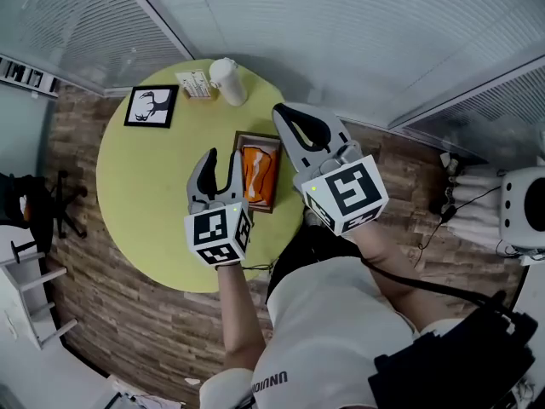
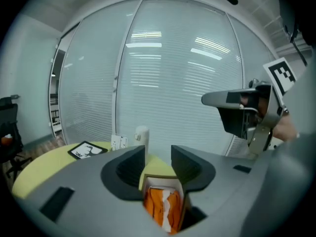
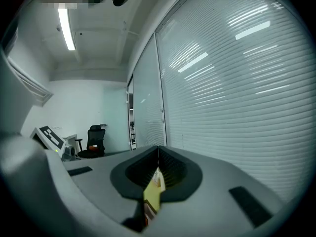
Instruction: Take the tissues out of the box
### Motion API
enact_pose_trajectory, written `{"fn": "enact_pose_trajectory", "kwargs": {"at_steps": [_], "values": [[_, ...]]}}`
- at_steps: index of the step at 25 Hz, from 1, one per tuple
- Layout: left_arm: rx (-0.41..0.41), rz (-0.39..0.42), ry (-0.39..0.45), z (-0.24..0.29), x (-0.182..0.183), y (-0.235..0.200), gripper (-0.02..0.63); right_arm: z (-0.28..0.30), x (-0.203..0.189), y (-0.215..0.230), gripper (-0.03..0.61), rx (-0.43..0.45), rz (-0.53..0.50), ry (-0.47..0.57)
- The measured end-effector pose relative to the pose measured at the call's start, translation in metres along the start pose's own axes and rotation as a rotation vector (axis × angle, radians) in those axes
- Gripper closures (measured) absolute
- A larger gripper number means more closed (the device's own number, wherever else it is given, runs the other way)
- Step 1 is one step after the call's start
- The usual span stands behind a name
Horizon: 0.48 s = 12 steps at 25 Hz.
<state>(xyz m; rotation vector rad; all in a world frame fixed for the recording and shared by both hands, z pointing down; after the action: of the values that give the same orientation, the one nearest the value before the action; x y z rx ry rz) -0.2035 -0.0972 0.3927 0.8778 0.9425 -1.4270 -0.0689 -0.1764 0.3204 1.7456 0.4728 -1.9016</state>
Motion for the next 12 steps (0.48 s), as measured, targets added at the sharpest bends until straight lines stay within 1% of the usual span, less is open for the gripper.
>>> {"fn": "enact_pose_trajectory", "kwargs": {"at_steps": [3, 8, 12], "values": [[-0.031, -0.023, -0.069, 0.012, -0.020, 0.002, 0.443, 0.002, -0.004, 0.004, 0.558, -0.015, 0.006, -0.011], [-0.083, -0.030, -0.169, 0.026, -0.045, 0.008, 0.439, 0.004, -0.007, 0.007, 0.558, -0.029, 0.004, -0.021], [-0.149, -0.024, -0.304, 0.036, -0.070, 0.014, 0.434, 0.008, -0.010, 0.008, 0.558, -0.035, 0.007, -0.030]]}}
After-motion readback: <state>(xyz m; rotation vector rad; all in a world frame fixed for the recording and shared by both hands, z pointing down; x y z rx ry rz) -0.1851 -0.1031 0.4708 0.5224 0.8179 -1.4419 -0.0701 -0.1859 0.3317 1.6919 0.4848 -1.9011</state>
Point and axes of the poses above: the fingertips, and each gripper's own axes: z forward along the fingers, y to its right, x out of its top, the point moved 5 cm from there along -z, backward along the fingers, and after that the axes turned 1 degree about -z, right-handed, at the moved point
